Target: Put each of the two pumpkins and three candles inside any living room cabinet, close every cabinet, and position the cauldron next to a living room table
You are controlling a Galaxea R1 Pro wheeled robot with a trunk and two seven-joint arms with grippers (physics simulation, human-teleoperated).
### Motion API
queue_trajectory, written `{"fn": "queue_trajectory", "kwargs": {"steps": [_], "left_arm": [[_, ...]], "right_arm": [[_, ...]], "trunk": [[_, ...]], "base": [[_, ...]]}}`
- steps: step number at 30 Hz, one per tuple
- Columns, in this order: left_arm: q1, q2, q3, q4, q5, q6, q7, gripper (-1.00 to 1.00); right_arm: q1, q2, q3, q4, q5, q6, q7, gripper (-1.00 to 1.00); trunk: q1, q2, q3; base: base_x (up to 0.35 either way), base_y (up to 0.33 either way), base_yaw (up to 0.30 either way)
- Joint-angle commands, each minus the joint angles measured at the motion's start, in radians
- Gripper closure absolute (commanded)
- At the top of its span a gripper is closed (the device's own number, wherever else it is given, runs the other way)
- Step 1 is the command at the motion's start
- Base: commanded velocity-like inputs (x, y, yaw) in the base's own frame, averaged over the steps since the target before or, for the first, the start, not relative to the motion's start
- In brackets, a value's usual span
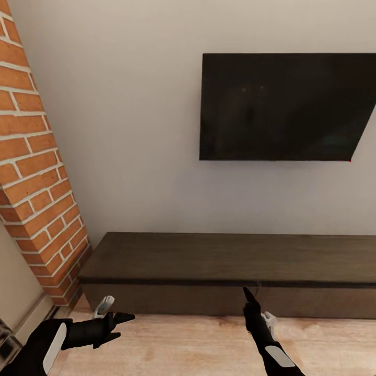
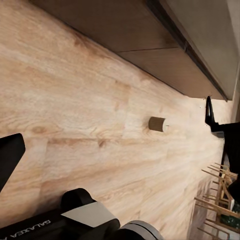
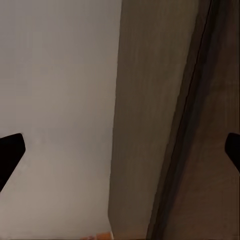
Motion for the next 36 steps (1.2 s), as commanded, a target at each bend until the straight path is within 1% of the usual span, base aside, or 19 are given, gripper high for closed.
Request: {"fn": "queue_trajectory", "kwargs": {"steps": [1, 2, 4, 8, 10, 15, 20, 23, 27, 30, 31, 34, 36], "left_arm": [[0.000, 0.000, 0.000, 0.000, 0.001, 0.001, -0.001, -1.00], [0.000, 0.000, 0.000, 0.000, 0.001, 0.001, -0.004, -1.00], [0.000, 0.000, 0.000, 0.000, 0.001, 0.001, -0.012, -1.00], [0.000, 0.001, 0.000, 0.000, 0.000, 0.001, -0.051, -1.00], [0.000, 0.001, 0.000, 0.000, 0.000, 0.001, -0.058, -1.00], [0.000, 0.001, 0.000, 0.000, 0.000, 0.002, -0.064, -1.00], [0.000, 0.001, 0.000, 0.000, 0.000, 0.003, -0.068, -1.00], [0.000, 0.001, 0.000, 0.000, 0.000, 0.005, -0.071, -1.00], [0.000, 0.002, -0.001, 0.001, -0.001, 0.007, -0.095, -1.00], [0.000, 0.001, -0.002, 0.005, -0.001, 0.009, -0.111, -1.00], [0.000, 0.001, -0.003, 0.007, -0.001, 0.009, -0.120, -1.00], [0.000, 0.004, -0.003, 0.008, 0.001, 0.009, -0.135, -1.00], [0.000, 0.003, -0.003, 0.009, 0.006, 0.009, -0.156, -1.00]], "right_arm": [[0.000, 0.000, 0.000, 0.001, 0.000, 0.000, 0.041, -1.00], [0.000, 0.000, 0.000, 0.002, 0.000, 0.000, 0.067, -1.00], [0.000, 0.000, 0.000, 0.003, 0.000, 0.000, 0.090, -1.00], [0.000, 0.001, -0.002, 0.003, -0.002, -0.001, 0.114, -1.00], [0.000, 0.001, -0.002, 0.003, -0.013, -0.002, 0.119, -1.00], [0.002, -0.001, -0.001, 0.002, -0.042, -0.009, 0.123, -1.00], [0.003, -0.001, 0.005, 0.001, -0.039, -0.015, 0.117, -1.00], [0.003, -0.001, 0.001, 0.002, -0.048, -0.007, 0.120, -1.00], [0.006, -0.002, -0.003, 0.002, -0.056, 0.009, 0.128, -1.00], [0.009, -0.002, -0.004, 0.003, -0.093, 0.031, 0.170, -1.00], [0.010, -0.001, -0.003, 0.003, -0.125, 0.037, 0.197, -1.00], [0.010, -0.003, -0.002, 0.003, -0.152, 0.043, 0.221, -1.00], [0.012, -0.004, 0.001, 0.002, -0.156, 0.045, 0.228, -1.00]], "trunk": [[0.000, 0.000, 0.000], [0.000, 0.000, 0.000], [0.000, 0.000, 0.000], [0.000, 0.000, 0.000], [0.000, 0.000, 0.000], [0.019, -0.035, -0.016], [0.038, -0.070, -0.031], [0.050, -0.091, -0.041], [0.065, -0.119, -0.053], [0.077, -0.140, -0.063], [0.081, -0.147, -0.066], [0.092, -0.168, -0.075], [0.100, -0.182, -0.082]], "base": [[0.007, 0.000, 0.000], [0.004, 0.000, 0.000], [0.003, 0.000, 0.000], [0.000, 0.000, 0.000], [0.000, 0.000, 0.000], [0.000, 0.000, 0.000], [0.000, 0.000, 0.000], [0.000, 0.000, 0.000], [0.000, 0.000, 0.000], [0.000, 0.000, 0.000], [0.000, 0.000, 0.000], [0.000, 0.000, 0.000], [0.000, 0.000, 0.000]]}}
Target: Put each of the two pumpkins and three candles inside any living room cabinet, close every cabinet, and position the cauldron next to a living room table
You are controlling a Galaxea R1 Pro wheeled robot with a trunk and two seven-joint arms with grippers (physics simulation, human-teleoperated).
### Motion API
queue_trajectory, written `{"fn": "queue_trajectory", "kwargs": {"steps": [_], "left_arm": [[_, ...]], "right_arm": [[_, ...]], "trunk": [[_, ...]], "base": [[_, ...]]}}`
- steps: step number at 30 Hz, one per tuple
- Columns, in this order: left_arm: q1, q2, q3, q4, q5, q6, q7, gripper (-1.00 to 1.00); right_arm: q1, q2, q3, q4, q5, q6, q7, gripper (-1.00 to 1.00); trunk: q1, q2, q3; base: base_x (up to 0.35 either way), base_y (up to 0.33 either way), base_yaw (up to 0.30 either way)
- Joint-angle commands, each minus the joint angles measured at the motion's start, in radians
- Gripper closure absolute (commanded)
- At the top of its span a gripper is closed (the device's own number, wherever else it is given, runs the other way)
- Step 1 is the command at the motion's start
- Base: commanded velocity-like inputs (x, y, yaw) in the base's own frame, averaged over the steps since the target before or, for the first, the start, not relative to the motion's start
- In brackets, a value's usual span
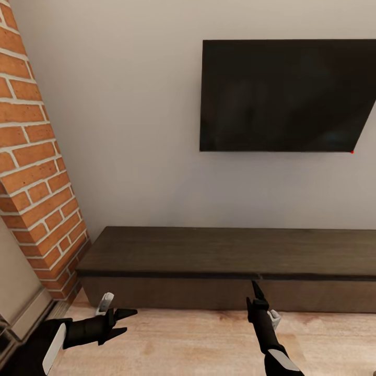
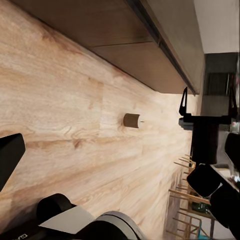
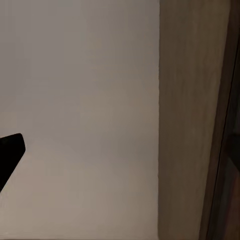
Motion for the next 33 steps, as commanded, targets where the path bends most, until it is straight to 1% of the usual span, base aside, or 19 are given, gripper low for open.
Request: {"fn": "queue_trajectory", "kwargs": {"steps": [1, 5, 11, 13, 15, 18, 23, 33], "left_arm": [[0.000, -0.001, 0.000, 0.000, 0.003, 0.000, -0.019, -1.00], [0.000, 0.001, -0.001, 0.000, 0.006, 0.000, -0.043, -1.00], [0.000, -0.001, -0.001, 0.000, 0.006, 0.000, -0.048, -1.00], [0.000, -0.001, -0.001, 0.000, 0.006, 0.000, -0.049, -1.00], [0.000, -0.001, -0.001, 0.000, 0.006, 0.000, -0.049, -1.00], [0.000, -0.001, -0.001, 0.000, 0.006, 0.000, -0.049, -1.00], [0.000, -0.002, -0.001, 0.000, 0.005, 0.000, -0.049, -1.00], [0.000, -0.003, -0.001, 0.000, 0.005, 0.000, -0.049, -1.00]], "right_arm": [[0.000, 0.001, 0.003, 0.000, 0.001, -0.002, 0.003, -1.00], [0.001, 0.001, 0.009, -0.001, 0.004, -0.005, 0.008, -1.00], [0.001, 0.003, 0.010, -0.001, 0.002, -0.003, 0.020, -1.00], [0.001, 0.003, 0.010, -0.001, 0.001, -0.003, 0.052, -1.00], [0.001, 0.003, 0.011, -0.001, 0.002, -0.004, 0.106, -1.00], [0.001, 0.003, 0.010, 0.001, 0.001, -0.003, 0.138, -1.00], [0.001, 0.003, 0.009, 0.003, 0.000, 0.003, 0.147, -1.00], [0.001, 0.003, 0.009, 0.004, -0.001, 0.002, 0.141, -1.00]], "trunk": [[0.004, -0.007, -0.003], [0.019, -0.035, -0.016], [0.042, -0.077, -0.035], [0.050, -0.091, -0.041], [0.058, -0.105, -0.047], [0.069, -0.126, -0.056], [0.088, -0.161, -0.072], [0.127, -0.231, -0.103]], "base": [[0.000, 0.000, 0.000], [0.000, 0.000, 0.000], [0.000, 0.000, 0.000], [0.000, 0.000, 0.000], [0.000, 0.000, 0.000], [0.000, 0.000, 0.000], [0.000, 0.000, 0.000], [0.000, 0.000, 0.000]]}}
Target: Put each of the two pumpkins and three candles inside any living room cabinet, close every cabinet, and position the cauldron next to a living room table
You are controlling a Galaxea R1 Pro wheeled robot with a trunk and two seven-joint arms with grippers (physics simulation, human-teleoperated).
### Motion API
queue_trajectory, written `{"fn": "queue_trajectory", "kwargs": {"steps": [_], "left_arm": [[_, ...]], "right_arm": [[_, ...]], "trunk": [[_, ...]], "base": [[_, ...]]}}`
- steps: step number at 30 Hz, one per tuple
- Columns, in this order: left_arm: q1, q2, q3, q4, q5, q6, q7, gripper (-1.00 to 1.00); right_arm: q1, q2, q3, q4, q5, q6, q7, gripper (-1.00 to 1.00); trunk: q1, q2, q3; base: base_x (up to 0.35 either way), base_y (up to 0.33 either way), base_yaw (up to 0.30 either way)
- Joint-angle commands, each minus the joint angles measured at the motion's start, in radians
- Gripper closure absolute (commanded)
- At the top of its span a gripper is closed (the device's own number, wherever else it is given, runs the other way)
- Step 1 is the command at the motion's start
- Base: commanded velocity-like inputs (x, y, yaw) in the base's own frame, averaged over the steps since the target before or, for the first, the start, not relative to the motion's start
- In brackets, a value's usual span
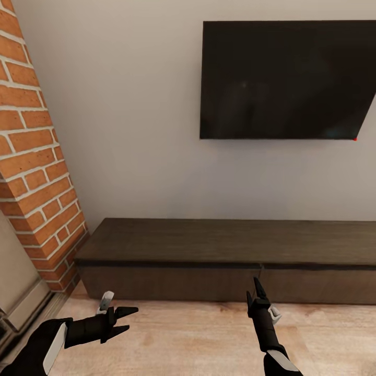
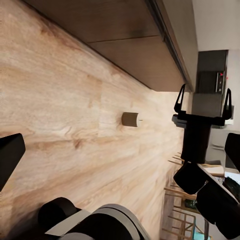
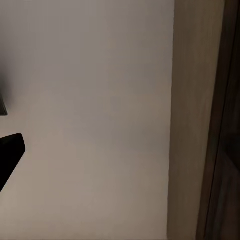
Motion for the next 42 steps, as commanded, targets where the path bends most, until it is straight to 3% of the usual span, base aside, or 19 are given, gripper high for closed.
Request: {"fn": "queue_trajectory", "kwargs": {"steps": [1, 37, 42], "left_arm": [[0.000, 0.001, 0.000, 0.000, 0.001, 0.000, 0.000, -1.00], [0.000, 0.001, -0.002, -0.001, 0.000, 0.000, -0.001, -1.00], [0.000, 0.001, -0.002, 0.000, 0.001, 0.000, -0.002, -1.00]], "right_arm": [[0.000, 0.000, 0.000, 0.000, 0.000, -0.001, 0.000, -1.00], [0.000, 0.002, 0.002, 0.032, -0.001, 0.000, 0.000, -1.00], [0.000, 0.002, 0.002, 0.032, -0.002, -0.002, 0.000, -1.00]], "trunk": [[0.004, -0.007, -0.003], [0.142, -0.259, -0.116], [0.144, -0.261, -0.135]], "base": [[0.000, 0.000, 0.000], [0.000, 0.000, 0.000], [0.000, 0.000, 0.000]]}}
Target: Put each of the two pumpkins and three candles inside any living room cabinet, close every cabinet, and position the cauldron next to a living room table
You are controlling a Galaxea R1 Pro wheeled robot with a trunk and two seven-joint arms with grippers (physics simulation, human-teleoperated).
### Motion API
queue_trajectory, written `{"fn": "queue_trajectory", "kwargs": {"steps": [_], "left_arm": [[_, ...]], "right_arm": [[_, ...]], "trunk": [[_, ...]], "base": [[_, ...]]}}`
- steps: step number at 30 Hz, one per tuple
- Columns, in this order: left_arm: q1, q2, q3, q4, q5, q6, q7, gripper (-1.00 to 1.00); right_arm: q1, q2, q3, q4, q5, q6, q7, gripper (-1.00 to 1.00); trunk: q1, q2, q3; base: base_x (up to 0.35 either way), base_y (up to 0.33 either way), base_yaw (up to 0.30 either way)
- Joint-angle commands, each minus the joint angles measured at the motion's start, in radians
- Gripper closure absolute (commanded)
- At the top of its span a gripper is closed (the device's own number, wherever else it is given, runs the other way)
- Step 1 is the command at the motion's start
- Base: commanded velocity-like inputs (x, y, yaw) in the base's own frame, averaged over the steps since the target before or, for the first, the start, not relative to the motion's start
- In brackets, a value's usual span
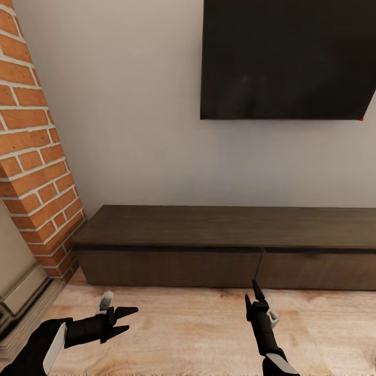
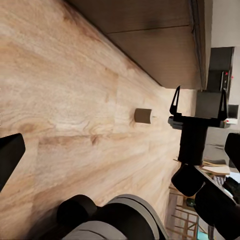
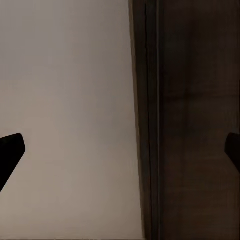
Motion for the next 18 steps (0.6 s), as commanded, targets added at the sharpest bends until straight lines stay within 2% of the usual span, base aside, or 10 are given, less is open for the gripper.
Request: {"fn": "queue_trajectory", "kwargs": {"steps": [1, 18], "left_arm": [[0.000, 0.000, 0.000, 0.000, 0.001, 0.000, 0.000, -1.00], [0.000, -0.001, 0.002, 0.000, 0.001, 0.000, 0.000, -1.00]], "right_arm": [[0.000, 0.000, 0.000, 0.000, 0.000, 0.000, 0.000, -1.00], [0.000, 0.004, 0.000, 0.003, 0.000, -0.005, -0.005, -1.00]], "trunk": [[0.000, 0.000, -0.004], [0.008, -0.004, -0.070]], "base": [[0.000, 0.000, 0.000], [0.000, 0.000, 0.000]]}}
